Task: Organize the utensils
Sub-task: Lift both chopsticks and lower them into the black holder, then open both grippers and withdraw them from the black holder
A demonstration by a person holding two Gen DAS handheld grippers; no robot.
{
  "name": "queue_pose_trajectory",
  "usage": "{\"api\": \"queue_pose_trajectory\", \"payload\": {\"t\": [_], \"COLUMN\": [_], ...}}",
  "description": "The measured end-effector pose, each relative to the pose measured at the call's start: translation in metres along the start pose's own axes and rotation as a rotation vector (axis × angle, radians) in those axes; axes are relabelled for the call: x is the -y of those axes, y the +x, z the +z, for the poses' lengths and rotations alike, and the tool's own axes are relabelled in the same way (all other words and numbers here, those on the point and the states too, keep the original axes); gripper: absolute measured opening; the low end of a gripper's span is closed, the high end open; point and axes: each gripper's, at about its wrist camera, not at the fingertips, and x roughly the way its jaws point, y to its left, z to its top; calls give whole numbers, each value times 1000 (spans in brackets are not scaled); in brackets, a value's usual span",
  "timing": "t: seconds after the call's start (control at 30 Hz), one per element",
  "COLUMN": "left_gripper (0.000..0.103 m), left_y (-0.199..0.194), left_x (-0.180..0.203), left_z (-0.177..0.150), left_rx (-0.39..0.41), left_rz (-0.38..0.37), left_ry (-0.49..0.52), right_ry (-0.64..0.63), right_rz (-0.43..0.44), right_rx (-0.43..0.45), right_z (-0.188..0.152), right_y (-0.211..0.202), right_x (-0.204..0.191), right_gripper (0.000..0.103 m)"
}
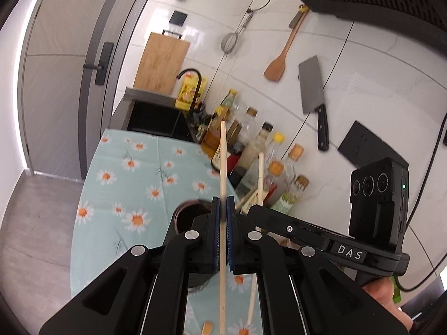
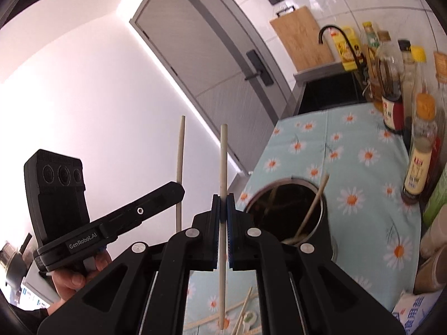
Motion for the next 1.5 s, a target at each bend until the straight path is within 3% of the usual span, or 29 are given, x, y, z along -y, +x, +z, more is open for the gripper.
{"api": "queue_pose_trajectory", "payload": {"t": [0.23,0.4,0.57,0.73,1.03,1.4,1.5], "left_gripper": [4,4,4,4,4,5,5], "left_y": [15,27,41,54,78,82,78], "left_x": [5,3,-1,-5,-13,-14,-12], "left_z": [19,27,28,26,12,-3,-4], "left_rx": [95,178,212,229,177,151,150], "left_rz": [-27,-41,-27,-13,14,29,37], "left_ry": [18,23,25,38,66,72,78], "right_ry": [-41,-39,-59,-76,-69,-97,-88], "right_rz": [-51,-76,-130,-174,-196,-215,-208], "right_rx": [159,224,274,284,234,207,209], "right_z": [30,41,46,44,34,16,15], "right_y": [-11,-11,-6,7,26,31,28], "right_x": [3,13,24,35,51,44,42], "right_gripper": [6,6,6,6,6,6,17]}}
